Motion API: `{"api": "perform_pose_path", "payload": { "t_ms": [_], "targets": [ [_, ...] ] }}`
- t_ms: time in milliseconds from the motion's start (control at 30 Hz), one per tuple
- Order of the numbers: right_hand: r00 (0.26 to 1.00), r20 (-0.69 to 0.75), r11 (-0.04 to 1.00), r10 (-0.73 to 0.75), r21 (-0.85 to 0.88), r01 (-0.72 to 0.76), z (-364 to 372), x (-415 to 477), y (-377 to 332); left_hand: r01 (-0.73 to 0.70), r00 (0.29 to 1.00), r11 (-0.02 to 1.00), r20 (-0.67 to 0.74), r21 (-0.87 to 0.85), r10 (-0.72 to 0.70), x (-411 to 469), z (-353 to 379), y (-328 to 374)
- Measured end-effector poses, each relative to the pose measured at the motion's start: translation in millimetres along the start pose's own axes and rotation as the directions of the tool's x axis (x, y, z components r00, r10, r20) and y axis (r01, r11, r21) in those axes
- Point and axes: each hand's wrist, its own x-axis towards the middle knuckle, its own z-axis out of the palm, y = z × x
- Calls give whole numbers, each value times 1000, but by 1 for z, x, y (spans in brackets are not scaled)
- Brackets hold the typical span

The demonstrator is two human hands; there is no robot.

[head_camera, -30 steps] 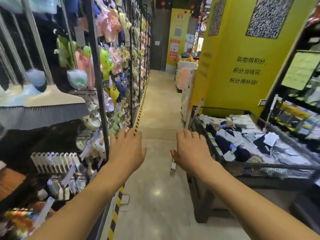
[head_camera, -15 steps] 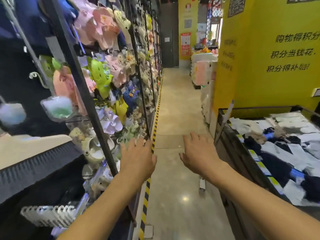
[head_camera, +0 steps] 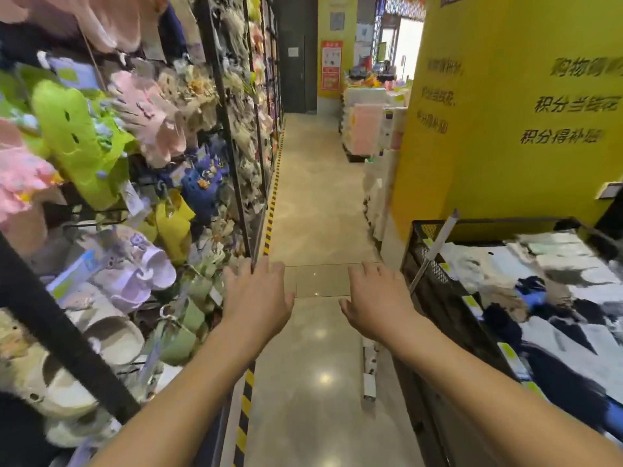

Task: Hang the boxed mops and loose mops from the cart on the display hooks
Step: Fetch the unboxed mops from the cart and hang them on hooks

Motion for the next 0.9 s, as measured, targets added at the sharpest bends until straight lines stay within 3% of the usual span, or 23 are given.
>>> {"api": "perform_pose_path", "payload": {
  "t_ms": [200,533,900],
  "targets": [
    [979,74,981,189,-64,-184,3,96,42,-183,983,982,5,-47,183,139,24,27],
    [884,92,889,459,-39,-457,17,216,126,-439,896,897,48,-47,441,317,42,105],
    [866,150,869,478,64,-491,82,358,211,-493,861,870,154,21,484,464,92,166]
  ]
}}
